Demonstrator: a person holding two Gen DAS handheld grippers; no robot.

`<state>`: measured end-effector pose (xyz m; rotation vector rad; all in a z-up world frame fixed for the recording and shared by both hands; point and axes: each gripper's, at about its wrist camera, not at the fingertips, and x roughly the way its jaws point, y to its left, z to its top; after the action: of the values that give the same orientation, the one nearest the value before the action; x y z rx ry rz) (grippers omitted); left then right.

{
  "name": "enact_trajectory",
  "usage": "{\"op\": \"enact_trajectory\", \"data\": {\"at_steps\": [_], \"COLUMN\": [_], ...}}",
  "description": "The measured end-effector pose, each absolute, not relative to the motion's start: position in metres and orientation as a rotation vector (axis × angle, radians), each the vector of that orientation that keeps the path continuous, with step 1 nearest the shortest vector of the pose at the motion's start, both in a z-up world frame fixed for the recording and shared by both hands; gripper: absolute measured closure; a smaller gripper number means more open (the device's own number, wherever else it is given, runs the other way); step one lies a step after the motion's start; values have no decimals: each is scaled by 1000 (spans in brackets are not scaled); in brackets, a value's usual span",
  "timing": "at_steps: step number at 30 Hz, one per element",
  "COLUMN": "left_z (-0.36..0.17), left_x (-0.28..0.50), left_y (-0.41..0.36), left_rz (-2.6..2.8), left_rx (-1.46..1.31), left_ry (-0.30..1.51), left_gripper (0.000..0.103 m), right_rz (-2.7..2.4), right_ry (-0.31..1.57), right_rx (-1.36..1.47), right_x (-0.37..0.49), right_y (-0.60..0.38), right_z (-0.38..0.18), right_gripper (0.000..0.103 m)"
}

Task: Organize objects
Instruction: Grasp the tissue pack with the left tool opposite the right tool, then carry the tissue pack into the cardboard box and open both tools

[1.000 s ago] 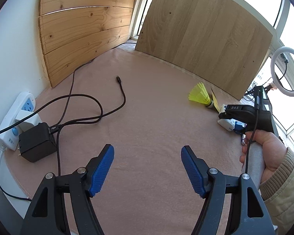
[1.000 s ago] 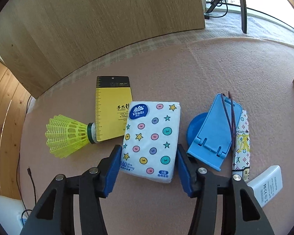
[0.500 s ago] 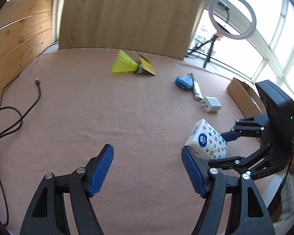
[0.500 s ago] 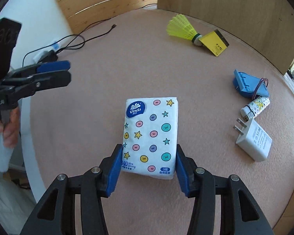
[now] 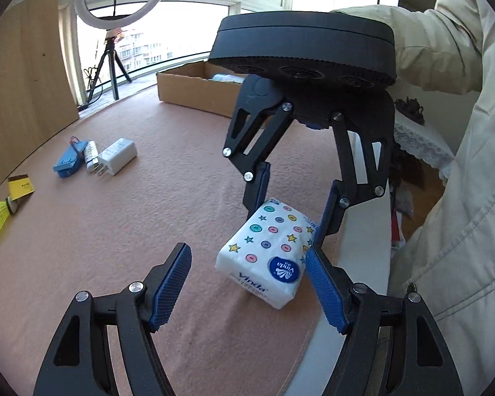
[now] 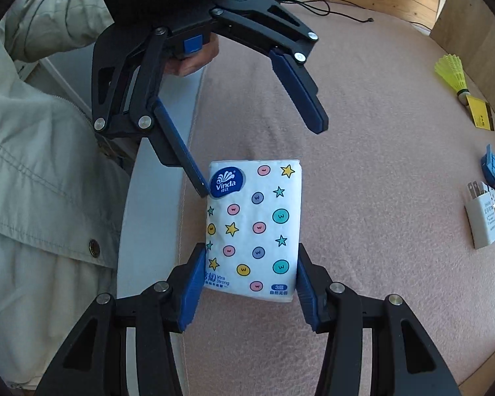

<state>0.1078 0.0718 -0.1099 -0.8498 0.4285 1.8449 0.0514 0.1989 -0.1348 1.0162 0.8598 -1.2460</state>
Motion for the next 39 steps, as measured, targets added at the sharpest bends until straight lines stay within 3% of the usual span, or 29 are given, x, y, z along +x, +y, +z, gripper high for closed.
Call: {"op": "enact_trajectory", "data": {"at_steps": [4,5,8,16,24,31,39], "left_z": [-121,-126,-131,-132,-79,-32,-27], "left_x": [117,117,118,121,115,65,6], "left_y": [92,96,93,87,113,183,301], "left_rz": [1754,1744,1732,1725,1759,1755,1658], "left_rx": [-845,-861,-865,-856,-793,-658,-586], "left_ry": [525,559,542,517,566,682,735], "left_gripper": [31,44,45,49,50,50,51], "right_rz": [-1205,-1213,-1261,-1370,-1398,-1520,-1660], "right_ry": [914,941,1001,927,944,1031,1067], "right_rx": [996,986,957,933,864,802,862], "right_x": [49,50,57,56,63,47,19], "right_y": [191,191,195,189,212,272,378], "right_z": [-134,-135,-136,-132,-94,-57,-45], "right_gripper": [56,54,51,52,55,55,55]}}
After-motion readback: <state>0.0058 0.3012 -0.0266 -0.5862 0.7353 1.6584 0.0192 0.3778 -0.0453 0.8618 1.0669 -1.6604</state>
